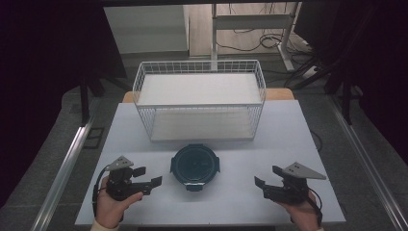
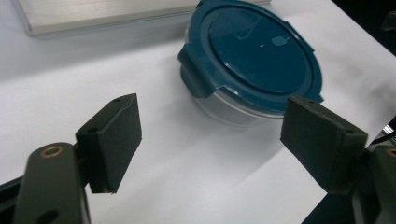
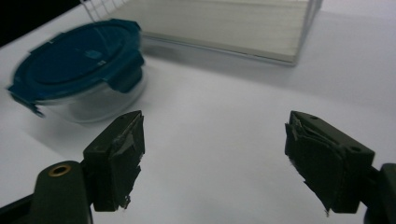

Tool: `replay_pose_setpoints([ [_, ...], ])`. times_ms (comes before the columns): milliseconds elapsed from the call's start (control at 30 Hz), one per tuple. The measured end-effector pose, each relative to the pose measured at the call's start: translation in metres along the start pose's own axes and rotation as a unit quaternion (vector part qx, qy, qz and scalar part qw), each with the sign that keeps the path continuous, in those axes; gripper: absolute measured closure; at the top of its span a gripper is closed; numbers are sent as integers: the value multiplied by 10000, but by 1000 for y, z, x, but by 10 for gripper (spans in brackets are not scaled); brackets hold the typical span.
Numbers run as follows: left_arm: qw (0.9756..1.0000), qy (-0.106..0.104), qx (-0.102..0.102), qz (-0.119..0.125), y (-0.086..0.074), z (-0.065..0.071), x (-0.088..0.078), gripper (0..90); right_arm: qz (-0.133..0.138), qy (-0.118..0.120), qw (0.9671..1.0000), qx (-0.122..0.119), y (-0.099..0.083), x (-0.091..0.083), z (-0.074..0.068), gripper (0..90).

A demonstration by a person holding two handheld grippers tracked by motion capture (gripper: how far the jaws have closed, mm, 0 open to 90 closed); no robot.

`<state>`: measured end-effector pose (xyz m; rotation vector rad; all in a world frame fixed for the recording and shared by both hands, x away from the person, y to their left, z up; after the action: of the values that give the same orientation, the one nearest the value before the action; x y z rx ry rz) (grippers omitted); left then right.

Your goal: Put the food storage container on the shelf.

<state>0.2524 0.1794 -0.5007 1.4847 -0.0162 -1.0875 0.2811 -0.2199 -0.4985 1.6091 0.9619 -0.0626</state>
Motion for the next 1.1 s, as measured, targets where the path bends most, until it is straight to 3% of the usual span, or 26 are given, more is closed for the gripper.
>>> replay_pose_setpoints([
  [300, 9997, -125, -186, 16, -1, -6, 7, 178, -319, 369, 9984, 278, 1, 12, -18, 199],
  [433, 9995, -228, -233, 27, -1, -6, 10, 175, -425, 428, 9978, 262, 4, 18, -27, 158],
  [567, 9991, -299, -295, 24, -1, -6, 11, 171, -543, 525, 9960, 479, 7, 24, -33, 139],
  [667, 9982, -367, -466, 94, 5, -7, 11, 163, -571, 574, 9951, 572, 13, 29, -38, 128],
  [900, 9974, -489, -515, 135, 12, -2, 12, 143, -670, 789, 9928, 607, 21, 36, -61, 108],
  [1100, 9956, -628, -670, 159, 25, -5, 21, 136, -775, 880, 9909, 667, 28, 51, -71, 100],
])
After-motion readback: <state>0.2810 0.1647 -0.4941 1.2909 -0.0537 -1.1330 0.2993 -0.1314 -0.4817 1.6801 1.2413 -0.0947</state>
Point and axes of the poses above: each handheld gripper's, and its own axes: x roughly forward along the jaws, y roughly out of its top, z roughly to its right, the point moved 6 cm from there along x, roughly forward along the jaws, and after that the axes turned 12 degrees about x, right-handed, at the moved point
